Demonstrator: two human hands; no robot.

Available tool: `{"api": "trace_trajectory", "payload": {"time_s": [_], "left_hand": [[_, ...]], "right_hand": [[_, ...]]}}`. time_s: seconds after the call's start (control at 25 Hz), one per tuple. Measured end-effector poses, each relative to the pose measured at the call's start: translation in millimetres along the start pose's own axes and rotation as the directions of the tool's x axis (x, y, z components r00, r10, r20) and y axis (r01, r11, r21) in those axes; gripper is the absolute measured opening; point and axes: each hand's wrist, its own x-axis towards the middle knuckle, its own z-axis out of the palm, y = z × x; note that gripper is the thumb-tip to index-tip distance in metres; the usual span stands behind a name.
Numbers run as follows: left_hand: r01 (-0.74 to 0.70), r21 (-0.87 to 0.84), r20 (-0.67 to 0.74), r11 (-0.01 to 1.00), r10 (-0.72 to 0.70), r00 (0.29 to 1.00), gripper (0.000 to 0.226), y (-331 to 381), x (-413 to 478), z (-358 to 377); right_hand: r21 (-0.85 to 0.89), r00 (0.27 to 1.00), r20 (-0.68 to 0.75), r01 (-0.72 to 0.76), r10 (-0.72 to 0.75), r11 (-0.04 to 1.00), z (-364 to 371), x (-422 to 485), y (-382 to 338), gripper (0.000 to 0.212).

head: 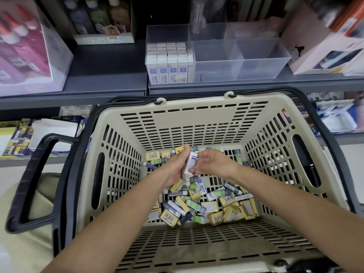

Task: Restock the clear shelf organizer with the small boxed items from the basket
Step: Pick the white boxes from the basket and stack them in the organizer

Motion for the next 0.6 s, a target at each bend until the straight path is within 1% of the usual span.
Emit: {"api": "trace_trajectory", "payload": {"time_s": [0.08, 0.12, 0.16, 0.2, 0.24, 0.28, 0.32, 0.36, 0.4, 0.48, 0.52, 0.56, 0.6], "left_hand": [[0.011, -0.119, 0.042, 0.993, -0.006, 0.999, 0.053, 1.5, -1.0, -2.9], [0.007, -0.151, 0.026, 0.988, -0.003, 1.0, 0.047, 1.3, -0.7, -4.1], [-0.003, -0.174, -0.013, 0.985, 0.001, 1.0, 0.039, 0.0, 0.6, -6.1], [-0.015, -0.192, -0.057, 0.981, 0.004, 0.998, 0.029, -1.3, 1.8, -7.9], [-0.021, -0.211, -0.088, 0.977, 0.003, 0.996, 0.021, -1.5, 1.6, -10.4], [-0.022, -0.23, -0.097, 0.973, -0.001, 0.995, 0.018, -1.2, 0.9, -13.2], [-0.019, -0.25, -0.091, 0.968, -0.004, 0.996, 0.018, -0.1, -0.8, -15.9], [-0.017, -0.265, -0.084, 0.964, -0.005, 0.996, 0.022, 1.1, -2.6, -18.7], [-0.02, -0.271, -0.079, 0.962, -0.002, 0.997, 0.028, 1.8, -4.3, -21.6], [-0.021, -0.272, -0.073, 0.962, 0.002, 0.997, 0.038, 1.1, -5.8, -24.8], [-0.02, -0.269, -0.07, 0.963, 0.001, 0.998, 0.038, 0.3, -5.9, -24.9], [-0.018, -0.265, -0.071, 0.964, -0.001, 0.997, 0.034, -0.4, -5.5, -24.8], [-0.017, -0.261, -0.076, 0.965, -0.003, 0.997, 0.028, -1.0, -4.3, -24.8]], "right_hand": [[0.122, 0.999, 0.003, 0.032, -0.032, 0.992, -4.9, 1.5, -1.2, 0.022], [0.151, 0.999, -0.033, 0.026, -0.021, 0.988, -9.5, 4.2, -0.2, 0.026], [0.12, 0.997, -0.079, 0.007, 0.003, 0.993, -13.7, 6.7, 1.6, 0.027], [-0.017, 0.989, -0.145, -0.013, 0.011, 1.0, -18.3, 9.2, 5.8, 0.026], [-0.281, 0.979, -0.203, -0.053, -0.005, 0.958, -23.3, 11.3, 11.2, 0.025], [-0.565, 0.976, -0.216, -0.092, -0.039, 0.82, -27.8, 13.7, 18.4, 0.027], [-0.756, 0.98, -0.194, -0.114, -0.055, 0.645, -29.3, 15.0, 25.1, 0.032], [-0.858, 0.985, -0.165, -0.115, -0.056, 0.501, -29.4, 16.7, 32.3, 0.038], [-0.905, 0.987, -0.148, -0.112, -0.058, 0.41, -26.7, 17.4, 37.4, 0.042], [-0.971, 0.99, -0.101, -0.076, -0.098, 0.227, -18.0, 19.4, 44.9, 0.042], [-0.992, 0.99, -0.065, -0.05, -0.122, 0.119, -15.2, 20.6, 48.2, 0.04], [-0.999, 0.99, -0.038, -0.032, -0.139, 0.039, -13.1, 21.5, 50.4, 0.037], [-1.0, 0.988, -0.031, -0.031, -0.152, 0.006, -12.3, 22.6, 52.2, 0.036]]}}
